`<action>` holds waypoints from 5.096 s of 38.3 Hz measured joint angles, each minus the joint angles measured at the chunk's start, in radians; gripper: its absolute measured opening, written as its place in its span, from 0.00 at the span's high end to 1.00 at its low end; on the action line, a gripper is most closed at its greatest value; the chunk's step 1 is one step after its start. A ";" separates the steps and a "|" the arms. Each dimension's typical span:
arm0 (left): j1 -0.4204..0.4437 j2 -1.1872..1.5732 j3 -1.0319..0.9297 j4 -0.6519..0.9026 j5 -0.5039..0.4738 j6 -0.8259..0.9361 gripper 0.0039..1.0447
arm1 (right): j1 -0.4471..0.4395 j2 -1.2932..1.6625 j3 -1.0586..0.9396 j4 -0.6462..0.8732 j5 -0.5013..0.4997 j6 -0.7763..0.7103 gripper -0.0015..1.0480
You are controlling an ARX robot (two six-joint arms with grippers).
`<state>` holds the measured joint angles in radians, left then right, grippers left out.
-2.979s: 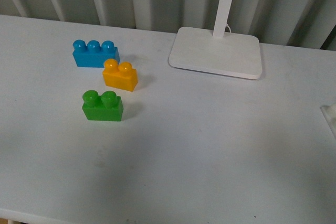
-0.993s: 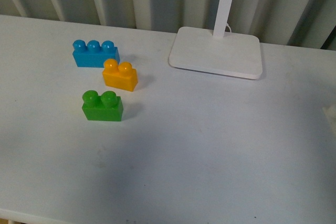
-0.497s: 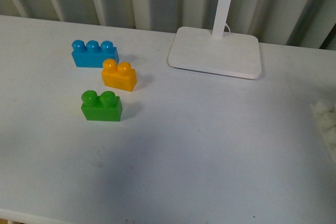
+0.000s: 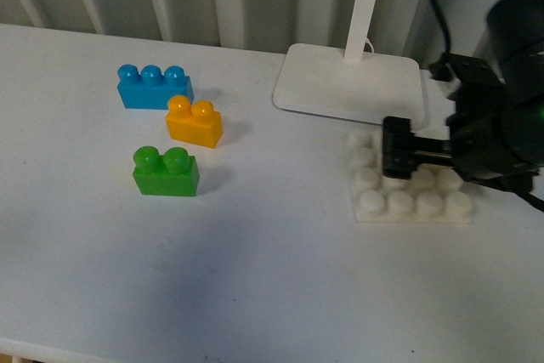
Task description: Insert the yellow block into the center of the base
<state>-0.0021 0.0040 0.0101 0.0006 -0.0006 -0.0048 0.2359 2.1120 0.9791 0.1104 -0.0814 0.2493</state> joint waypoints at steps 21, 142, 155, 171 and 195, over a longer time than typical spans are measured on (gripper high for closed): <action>0.000 0.000 0.000 0.000 0.000 0.000 0.06 | 0.232 0.119 0.234 -0.092 0.067 0.219 0.09; 0.000 0.000 0.000 0.000 0.000 0.000 0.06 | -0.238 -2.081 -0.973 -0.102 0.081 -0.247 0.99; 0.003 0.005 0.002 -0.006 0.012 -0.004 0.06 | -0.238 -2.108 -0.973 -0.108 0.080 -0.249 0.78; -0.381 1.023 0.308 0.232 -0.017 -0.337 0.06 | -0.237 -2.108 -0.973 -0.110 0.080 -0.248 0.08; -0.476 1.867 0.831 0.308 -0.076 -0.183 0.06 | -0.237 -2.108 -0.973 -0.110 0.080 -0.248 0.09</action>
<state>-0.4782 1.8713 0.8410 0.3084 -0.0769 -0.1879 -0.0013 0.0044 0.0063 0.0006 -0.0010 0.0010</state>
